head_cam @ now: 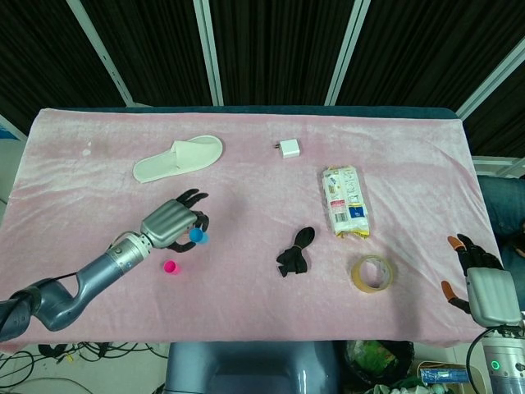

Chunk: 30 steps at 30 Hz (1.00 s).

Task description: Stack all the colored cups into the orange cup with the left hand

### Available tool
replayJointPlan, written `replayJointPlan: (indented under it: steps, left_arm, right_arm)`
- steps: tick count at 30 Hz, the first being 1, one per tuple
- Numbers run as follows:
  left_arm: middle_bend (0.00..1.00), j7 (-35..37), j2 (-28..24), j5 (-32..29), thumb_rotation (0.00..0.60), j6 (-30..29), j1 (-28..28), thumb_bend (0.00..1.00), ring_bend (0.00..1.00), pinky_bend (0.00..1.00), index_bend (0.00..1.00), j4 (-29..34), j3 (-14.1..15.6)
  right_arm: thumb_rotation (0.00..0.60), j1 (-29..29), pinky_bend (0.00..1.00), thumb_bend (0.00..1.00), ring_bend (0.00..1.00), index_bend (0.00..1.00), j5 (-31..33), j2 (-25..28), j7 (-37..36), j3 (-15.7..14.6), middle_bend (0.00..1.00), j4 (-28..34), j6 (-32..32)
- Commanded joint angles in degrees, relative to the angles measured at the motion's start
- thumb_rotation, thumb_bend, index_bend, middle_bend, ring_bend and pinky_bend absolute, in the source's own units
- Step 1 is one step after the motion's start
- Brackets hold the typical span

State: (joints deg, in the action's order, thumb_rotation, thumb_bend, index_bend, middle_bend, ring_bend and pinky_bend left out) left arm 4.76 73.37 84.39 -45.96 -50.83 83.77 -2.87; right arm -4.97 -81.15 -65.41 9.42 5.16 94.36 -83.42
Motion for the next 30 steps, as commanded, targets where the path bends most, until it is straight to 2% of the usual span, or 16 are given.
replayJointPlan:
  steps: [1,12,23,30]
  left_arm:
    - [0.49,3.1,2.2,-2.1,0.600,0.2,0.4,0.36,0.00,0.00,0.48,-6.1,-1.3]
    - [0.49,8.1,6.1,-0.6,0.600,0.8,0.2,0.36,0.00,0.00,0.48,-13.4,-0.5]
    - [0.49,10.2,4.7,0.6,0.600,-0.9,1.3,0.36,0.00,0.00,0.48,-14.0,0.2]
    - [0.49,11.0,4.6,0.7,0.600,0.3,1.7,0.36,0.00,0.00,0.48,-14.8,1.3]
  right_arm:
    - [0.600,0.0,0.24,0.25,0.17,0.15,-0.1,-0.1,0.3,-0.1,0.10,-0.1,0.1]
    - [0.600,-0.1,0.24,0.25,0.17,0.15,0.1,-0.1,0.4,0.0,0.10,-0.1,0.2]
    - [0.600,-0.1,0.24,0.25,0.18,0.15,-0.1,-0.1,0.5,-0.1,0.10,-0.1,0.2]
    - [0.600,-0.1,0.24,0.25,0.18,0.15,0.1,-0.2,0.6,-0.1,0.10,0.0,0.3]
